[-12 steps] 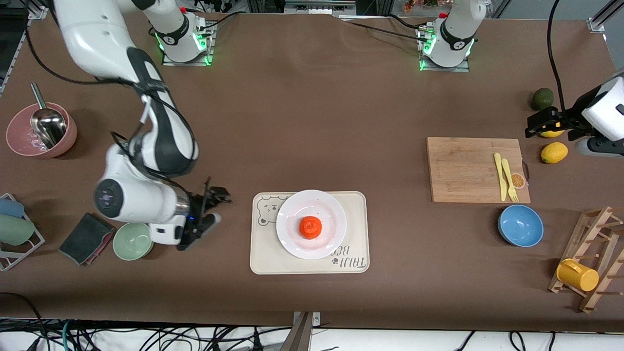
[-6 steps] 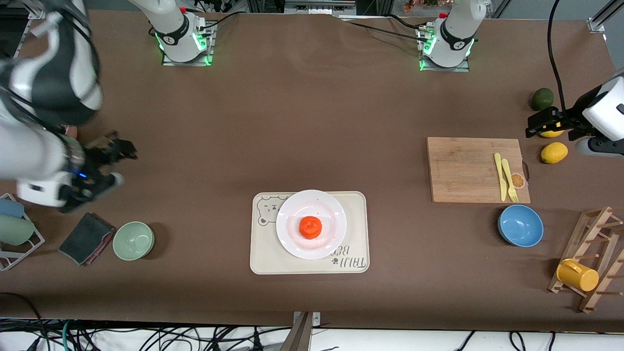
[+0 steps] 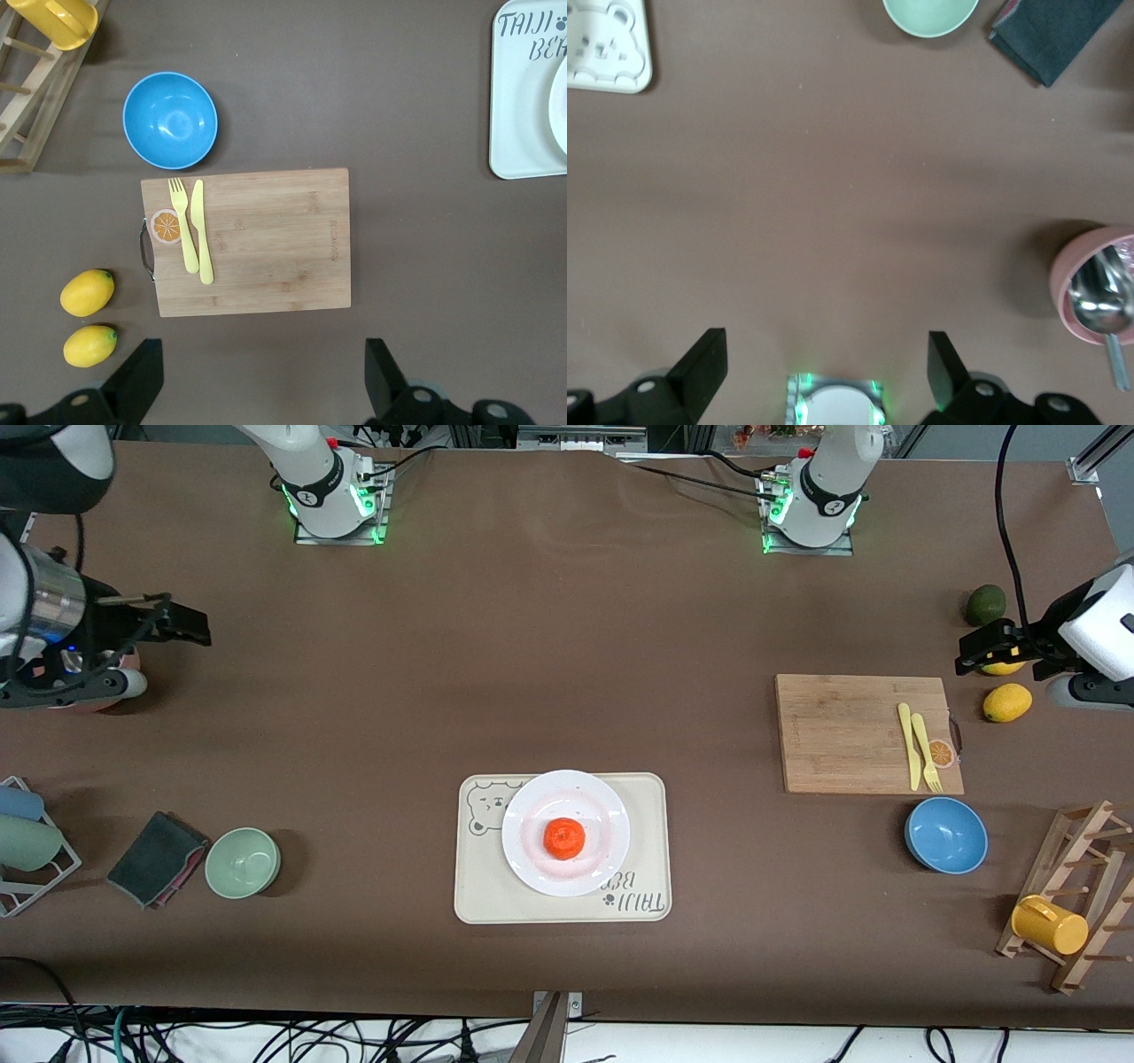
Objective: Place orange and plate with both arms
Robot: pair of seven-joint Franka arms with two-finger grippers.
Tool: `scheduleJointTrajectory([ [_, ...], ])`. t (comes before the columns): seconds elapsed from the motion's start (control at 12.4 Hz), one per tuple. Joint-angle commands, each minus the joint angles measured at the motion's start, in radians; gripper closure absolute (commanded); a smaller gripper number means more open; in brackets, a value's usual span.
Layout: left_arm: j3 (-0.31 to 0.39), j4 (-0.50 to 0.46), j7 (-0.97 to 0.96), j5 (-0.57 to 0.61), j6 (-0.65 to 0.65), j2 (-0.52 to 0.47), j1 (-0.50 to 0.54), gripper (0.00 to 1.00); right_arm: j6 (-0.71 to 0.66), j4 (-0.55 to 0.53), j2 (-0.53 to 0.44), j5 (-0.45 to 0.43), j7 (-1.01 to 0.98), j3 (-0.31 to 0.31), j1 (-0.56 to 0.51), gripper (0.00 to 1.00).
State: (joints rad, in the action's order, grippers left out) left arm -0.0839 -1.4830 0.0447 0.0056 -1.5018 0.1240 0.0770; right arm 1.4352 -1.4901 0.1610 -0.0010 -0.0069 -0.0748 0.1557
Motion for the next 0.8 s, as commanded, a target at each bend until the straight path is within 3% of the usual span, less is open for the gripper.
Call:
scheduleJointTrajectory([
  [0.0,-0.004,0.010,0.017,0.024,0.017,-0.004,0.003,0.00,0.154,-0.231,-0.150,-0.004,0.018,0.047,-0.131,0.00],
  [0.16,-0.004,0.010,0.017,0.025,0.017,-0.004,0.003,0.00,0.236,-0.236,-0.153,-0.004,0.019,0.050,-0.177,0.00],
  [0.72,-0.002,0.010,0.017,0.024,0.017,-0.004,0.006,0.00,0.203,-0.214,-0.179,-0.001,0.021,0.046,-0.150,0.00],
])
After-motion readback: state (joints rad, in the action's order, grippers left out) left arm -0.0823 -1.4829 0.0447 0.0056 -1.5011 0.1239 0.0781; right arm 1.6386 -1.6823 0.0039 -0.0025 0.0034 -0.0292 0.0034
